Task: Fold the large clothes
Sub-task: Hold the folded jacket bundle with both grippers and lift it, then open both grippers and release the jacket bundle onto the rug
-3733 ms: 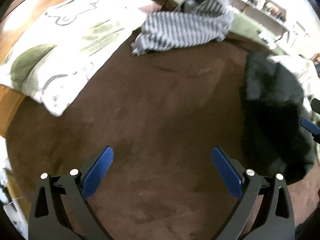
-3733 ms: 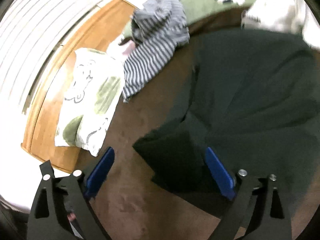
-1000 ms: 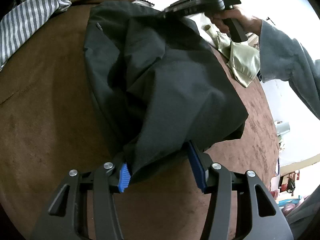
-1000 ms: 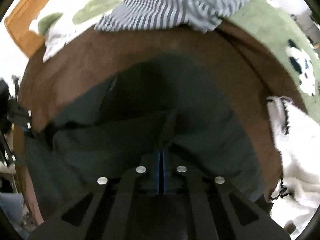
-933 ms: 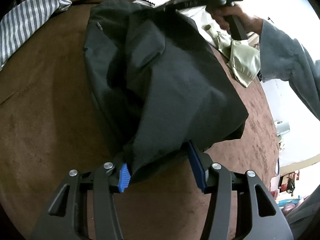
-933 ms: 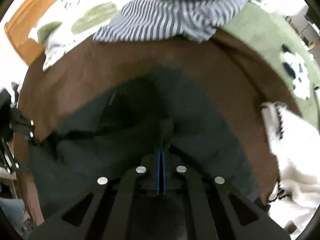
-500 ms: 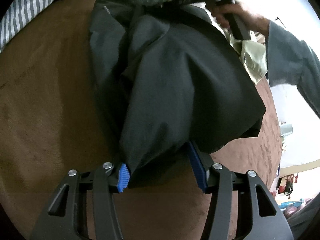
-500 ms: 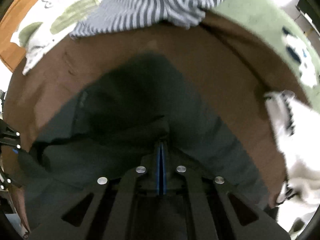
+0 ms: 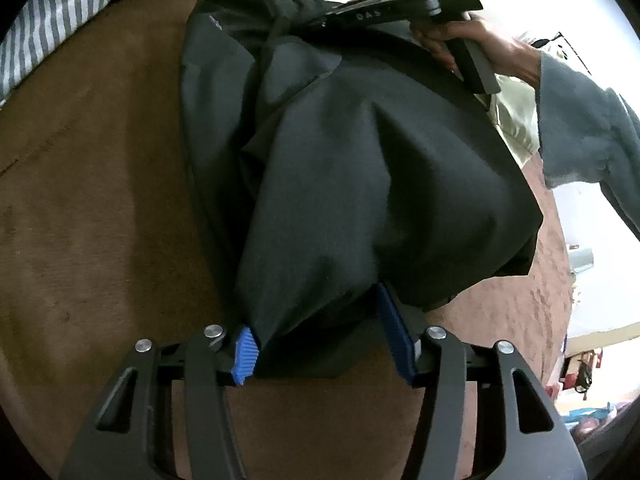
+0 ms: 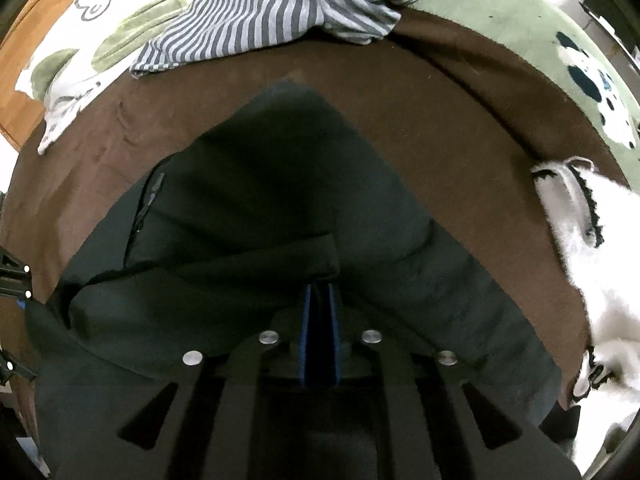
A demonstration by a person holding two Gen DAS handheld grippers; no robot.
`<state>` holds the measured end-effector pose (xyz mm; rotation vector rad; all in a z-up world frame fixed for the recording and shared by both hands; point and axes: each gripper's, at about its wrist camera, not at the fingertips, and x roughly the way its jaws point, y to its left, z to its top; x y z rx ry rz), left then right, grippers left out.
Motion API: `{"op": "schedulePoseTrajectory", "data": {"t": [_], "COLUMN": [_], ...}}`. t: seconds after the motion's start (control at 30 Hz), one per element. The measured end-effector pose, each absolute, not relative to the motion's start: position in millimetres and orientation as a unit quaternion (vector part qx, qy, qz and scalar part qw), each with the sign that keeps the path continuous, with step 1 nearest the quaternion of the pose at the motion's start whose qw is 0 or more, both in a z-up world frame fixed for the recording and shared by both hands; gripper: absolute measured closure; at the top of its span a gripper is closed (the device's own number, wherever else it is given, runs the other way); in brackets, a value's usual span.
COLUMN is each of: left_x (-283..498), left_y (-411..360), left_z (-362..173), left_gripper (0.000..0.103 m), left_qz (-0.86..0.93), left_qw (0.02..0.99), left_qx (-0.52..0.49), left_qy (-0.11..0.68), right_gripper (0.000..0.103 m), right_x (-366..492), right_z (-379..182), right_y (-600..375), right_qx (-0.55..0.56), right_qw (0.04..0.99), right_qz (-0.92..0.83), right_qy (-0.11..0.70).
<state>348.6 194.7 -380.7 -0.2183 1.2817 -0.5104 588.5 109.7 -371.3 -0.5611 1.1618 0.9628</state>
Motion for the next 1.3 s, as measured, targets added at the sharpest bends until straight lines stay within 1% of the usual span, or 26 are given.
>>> {"op": "schedulePoseTrajectory", "data": {"t": [0.03, 0.07, 0.1, 0.13, 0.17, 0.2, 0.27, 0.43, 0.47, 0.6, 0.63, 0.73, 0.87, 1.0, 1.13, 1.3], "left_x": [346.9, 345.5, 343.9, 342.8, 340.9, 339.4, 335.0, 328.5, 327.3, 329.7, 331.4, 340.3, 361.5, 386.2, 410.2, 427.5], "left_y": [192.6, 191.2, 189.5, 188.2, 185.4, 183.0, 178.5, 182.8, 185.6, 198.6, 205.0, 213.2, 215.6, 218.2, 237.7, 249.9], "left_z": [-377.9, -374.1, -368.9, -364.8, -358.9, -354.3, -343.8, -320.1, -314.9, -293.7, -289.9, -281.5, -284.7, -296.1, -318.5, -349.1], "left_gripper": [0.044, 0.036, 0.031, 0.019, 0.013, 0.011, 0.010, 0.008, 0.007, 0.007, 0.007, 0.007, 0.007, 0.007, 0.007, 0.008], "left_qz": [-0.232, -0.232, -0.233, -0.233, -0.232, -0.228, -0.217, -0.190, -0.183, -0.141, -0.131, -0.122, -0.132, -0.140, -0.157, -0.156], "left_qw": [0.769, 0.770, 0.773, 0.776, 0.779, 0.782, 0.788, 0.799, 0.804, 0.821, 0.824, 0.832, 0.831, 0.826, 0.809, 0.792], "left_qx": [-0.099, -0.102, -0.107, -0.107, -0.104, -0.097, -0.085, -0.098, -0.099, -0.098, -0.099, -0.109, -0.115, -0.123, -0.200, -0.229], "left_qy": [0.588, 0.585, 0.580, 0.577, 0.573, 0.571, 0.570, 0.562, 0.557, 0.544, 0.542, 0.531, 0.529, 0.532, 0.530, 0.543], "right_gripper": [0.081, 0.063, 0.051, 0.027, 0.017, 0.015, 0.013, 0.008, 0.008, 0.007, 0.006, 0.006, 0.006, 0.006, 0.006, 0.006], "right_x": [588.9, 588.9, 587.3, 585.8, 583.7, 583.3, 581.5, 566.5, 564.3, 552.0, 548.7, 538.9, 524.5, 507.8, 495.0, 488.0], "right_z": [-366.7, -360.2, -348.7, -341.4, -328.9, -321.2, -303.8, -266.9, -260.2, -236.3, -232.2, -227.8, -241.7, -278.4, -315.9, -353.5], "right_y": [106.5, 103.9, 100.1, 99.1, 94.5, 90.2, 76.6, 39.5, 31.1, -0.6, -8.0, -39.0, -70.6, -106.4, -127.8, -142.0], "right_qx": [-0.244, -0.235, -0.229, -0.229, -0.226, -0.221, -0.204, -0.183, -0.170, -0.119, -0.102, -0.030, 0.025, 0.093, 0.146, 0.240], "right_qw": [0.696, 0.701, 0.714, 0.722, 0.734, 0.738, 0.745, 0.767, 0.768, 0.779, 0.783, 0.786, 0.784, 0.774, 0.762, 0.739], "right_qz": [0.431, 0.432, 0.428, 0.423, 0.418, 0.415, 0.407, 0.389, 0.391, 0.382, 0.379, 0.370, 0.347, 0.311, 0.289, 0.282], "right_qy": [0.519, 0.516, 0.505, 0.497, 0.486, 0.484, 0.487, 0.476, 0.478, 0.484, 0.482, 0.495, 0.513, 0.544, 0.561, 0.563]}}
